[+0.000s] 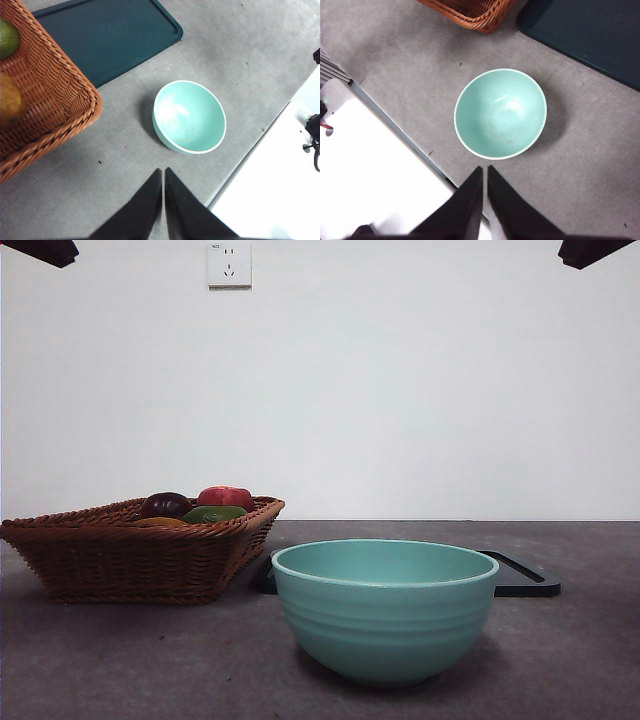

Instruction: Pick up the wifruite, put it on the bowl, pick up the plate, put it on desk

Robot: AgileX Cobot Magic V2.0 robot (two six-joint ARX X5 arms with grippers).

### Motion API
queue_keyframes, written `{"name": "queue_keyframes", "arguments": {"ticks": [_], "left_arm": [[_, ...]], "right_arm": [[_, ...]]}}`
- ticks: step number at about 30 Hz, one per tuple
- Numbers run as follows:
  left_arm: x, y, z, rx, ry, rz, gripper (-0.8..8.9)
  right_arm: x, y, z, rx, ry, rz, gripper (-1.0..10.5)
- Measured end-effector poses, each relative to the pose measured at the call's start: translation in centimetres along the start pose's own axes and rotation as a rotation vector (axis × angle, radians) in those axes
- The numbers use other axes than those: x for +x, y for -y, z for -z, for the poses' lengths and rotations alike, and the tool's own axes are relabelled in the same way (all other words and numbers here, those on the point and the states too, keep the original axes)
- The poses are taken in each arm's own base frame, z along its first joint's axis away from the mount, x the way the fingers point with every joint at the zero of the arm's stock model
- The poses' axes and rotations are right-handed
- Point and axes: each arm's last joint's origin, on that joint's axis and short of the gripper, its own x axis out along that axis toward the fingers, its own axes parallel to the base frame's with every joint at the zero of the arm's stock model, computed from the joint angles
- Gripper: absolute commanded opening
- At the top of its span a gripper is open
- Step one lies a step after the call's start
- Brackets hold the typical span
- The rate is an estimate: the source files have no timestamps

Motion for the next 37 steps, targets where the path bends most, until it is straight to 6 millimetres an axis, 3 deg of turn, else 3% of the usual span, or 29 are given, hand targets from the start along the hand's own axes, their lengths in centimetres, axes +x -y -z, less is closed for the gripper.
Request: {"name": "queue_keyframes", "arguments": {"ticks": [11, 14, 20, 27, 37], "left_arm": [[-0.6, 0.1, 0.0, 0.036, 0.037, -0.039, 0.08], [-2.3, 0.1, -0.2, 0.108, 0.160, -0.146, 0.08], [-6.4, -0.4, -0.8, 0.241, 0.568, -0.474, 0.08], [-7.4, -0.8, 2.6, 0.263, 0.857, -0.838, 0.08], [-3.0, -3.5, 9.4, 0.175, 0.785, -0.963, 0.08]], "right_arm": [[0.0, 0.0, 0.0, 0.000, 0.000, 0.000, 0.1], [0.0, 0.0, 0.0, 0.000, 0.001, 0.000, 0.1], [0.0, 0.0, 0.0, -0.001, 0.001, 0.000, 0.1], [0.0, 0.0, 0.0, -0.001, 0.001, 0.000, 0.1], [0.0, 0.0, 0.0, -0.001, 0.001, 0.000, 0.1]]}}
